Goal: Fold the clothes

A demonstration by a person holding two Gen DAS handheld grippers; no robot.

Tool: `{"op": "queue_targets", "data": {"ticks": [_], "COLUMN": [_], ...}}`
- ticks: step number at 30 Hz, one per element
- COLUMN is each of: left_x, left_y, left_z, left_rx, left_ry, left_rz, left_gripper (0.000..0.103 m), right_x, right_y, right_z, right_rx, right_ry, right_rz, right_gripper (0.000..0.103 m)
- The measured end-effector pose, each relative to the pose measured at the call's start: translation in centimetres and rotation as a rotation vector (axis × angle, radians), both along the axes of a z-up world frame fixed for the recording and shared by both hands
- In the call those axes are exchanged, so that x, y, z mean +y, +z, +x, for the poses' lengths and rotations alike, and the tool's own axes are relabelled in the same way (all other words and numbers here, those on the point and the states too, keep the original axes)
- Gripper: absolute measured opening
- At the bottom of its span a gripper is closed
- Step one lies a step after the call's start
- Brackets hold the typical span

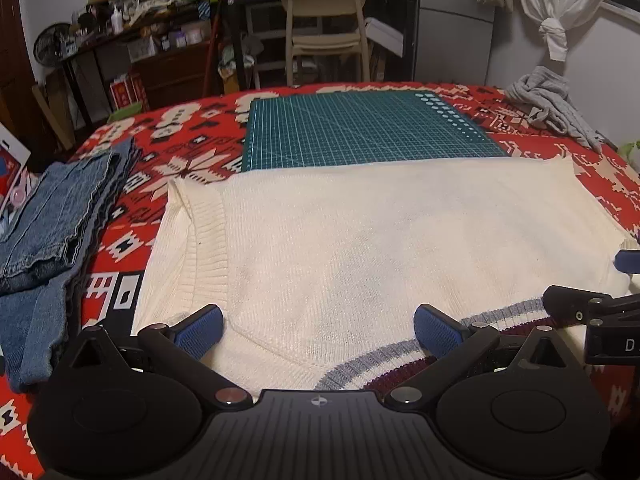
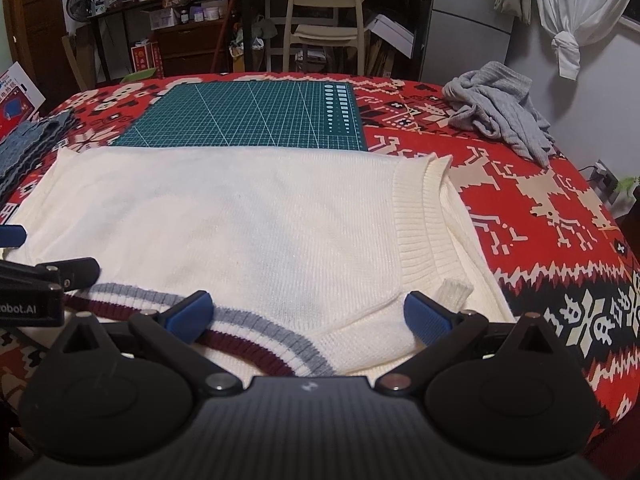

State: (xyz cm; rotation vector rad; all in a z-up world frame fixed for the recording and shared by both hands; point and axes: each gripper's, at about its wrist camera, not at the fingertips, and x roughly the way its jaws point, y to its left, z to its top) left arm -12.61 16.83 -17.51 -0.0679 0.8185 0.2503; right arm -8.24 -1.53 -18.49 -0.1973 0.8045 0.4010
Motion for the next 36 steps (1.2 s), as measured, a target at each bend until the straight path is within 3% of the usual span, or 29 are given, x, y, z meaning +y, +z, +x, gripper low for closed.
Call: {"op": "queue_targets", "data": {"ticks": [6,16,20,22,26,31,32,36], "left_x": [-0.3,-1.0,-1.3,-1.3,-1.4,-1.7,-1.8,-1.3], "left_y": [2.4,4.3,4.8,4.7,4.6,4.4,4.3,4.3], "left_z": [-1.2,0.8,1.7,2.2,3.0,3.5,3.5,2.9], "left_rx": [-0.101,-0.153,-0.162,-0.153,-0.145,-0.113,-0.106,-0.120], "left_ry": [-0.038,-0.130,-0.164,-0.181,-0.169,-0.208,-0.217,-0.185], "left_rz": [-0.024,-0.065,-0.079,-0.091,-0.103,-0.090,-0.091,-0.096], "left_gripper": [0.100,0.100,0.100,0.092,0.089,0.064,0.063,0.041], "right_x": [-0.5,-0.9,-1.2,-1.5,-1.8,-2.0,-2.0,-1.3], "right_y": [2.6,4.0,4.4,4.6,4.7,4.7,4.6,4.2], "right_z": [-2.0,-2.5,-2.4,-2.5,-2.2,-1.0,-0.7,-0.1], "right_rx": [-0.091,-0.082,-0.091,-0.091,-0.075,-0.047,-0.037,-0.008], "right_ry": [0.030,0.009,0.001,-0.007,-0.003,-0.007,-0.007,0.035], "right_rz": [0.053,0.115,0.107,0.112,0.104,0.143,0.156,0.172], "right_gripper": [0.102,0.102,0.094,0.093,0.082,0.067,0.061,0.041]}}
